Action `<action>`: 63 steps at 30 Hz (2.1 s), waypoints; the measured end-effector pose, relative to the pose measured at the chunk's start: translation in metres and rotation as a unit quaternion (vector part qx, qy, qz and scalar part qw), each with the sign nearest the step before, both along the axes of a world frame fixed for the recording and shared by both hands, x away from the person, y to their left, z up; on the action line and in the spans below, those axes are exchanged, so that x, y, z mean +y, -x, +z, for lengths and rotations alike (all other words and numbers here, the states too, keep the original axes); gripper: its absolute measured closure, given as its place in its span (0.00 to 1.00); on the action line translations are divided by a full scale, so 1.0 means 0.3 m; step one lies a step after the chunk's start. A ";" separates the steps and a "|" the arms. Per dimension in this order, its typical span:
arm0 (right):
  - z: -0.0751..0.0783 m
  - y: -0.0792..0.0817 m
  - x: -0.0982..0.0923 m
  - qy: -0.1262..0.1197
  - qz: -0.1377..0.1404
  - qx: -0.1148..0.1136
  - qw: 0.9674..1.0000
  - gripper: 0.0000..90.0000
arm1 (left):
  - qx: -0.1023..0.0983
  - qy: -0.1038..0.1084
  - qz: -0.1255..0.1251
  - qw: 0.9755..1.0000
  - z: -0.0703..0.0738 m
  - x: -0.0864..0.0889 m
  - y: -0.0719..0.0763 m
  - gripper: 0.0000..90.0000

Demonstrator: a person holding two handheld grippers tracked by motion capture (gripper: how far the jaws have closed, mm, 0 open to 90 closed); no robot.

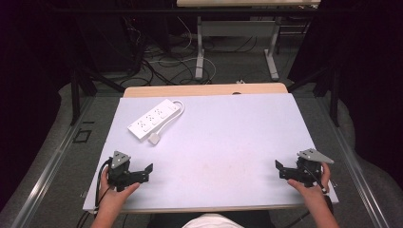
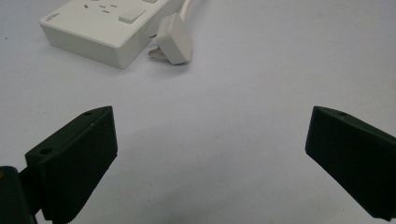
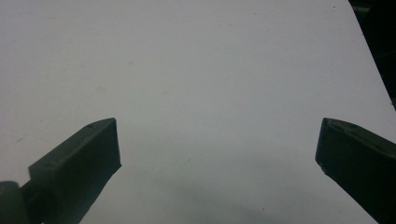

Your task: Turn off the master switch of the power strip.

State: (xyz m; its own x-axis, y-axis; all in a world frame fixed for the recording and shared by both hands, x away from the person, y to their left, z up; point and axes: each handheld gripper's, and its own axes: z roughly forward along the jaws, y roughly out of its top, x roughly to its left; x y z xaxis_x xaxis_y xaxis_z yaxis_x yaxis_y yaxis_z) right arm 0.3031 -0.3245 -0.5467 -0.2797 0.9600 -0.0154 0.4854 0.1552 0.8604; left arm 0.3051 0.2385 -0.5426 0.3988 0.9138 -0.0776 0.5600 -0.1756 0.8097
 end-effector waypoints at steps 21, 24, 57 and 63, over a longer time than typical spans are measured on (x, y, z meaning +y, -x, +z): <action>-0.008 0.000 -0.001 0.010 0.009 0.001 1.000 0.00 | -0.009 -0.016 -0.011 1.000 0.027 -0.035 -0.007 0.07; -0.005 0.003 -0.003 0.008 0.010 -0.001 1.000 0.00 | -0.015 -0.026 -0.012 0.999 0.035 -0.036 -0.011 0.11; -0.006 0.003 -0.001 0.013 0.009 -0.004 1.000 0.00 | -0.020 -0.008 -0.007 1.000 0.116 -0.039 -0.108 0.27; -0.006 0.004 0.000 0.015 0.010 -0.003 1.000 0.00 | -0.020 -0.006 -0.011 1.000 0.148 -0.049 -0.130 0.28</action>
State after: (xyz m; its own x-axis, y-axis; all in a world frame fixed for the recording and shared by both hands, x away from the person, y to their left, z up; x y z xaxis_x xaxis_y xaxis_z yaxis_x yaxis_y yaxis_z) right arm 0.3019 -0.3246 -0.5484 -0.2996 0.9530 -0.0452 0.4773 0.1908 0.8578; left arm 0.3441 0.2238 -0.4982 0.4210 0.9056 -0.0511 0.5230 -0.1963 0.8294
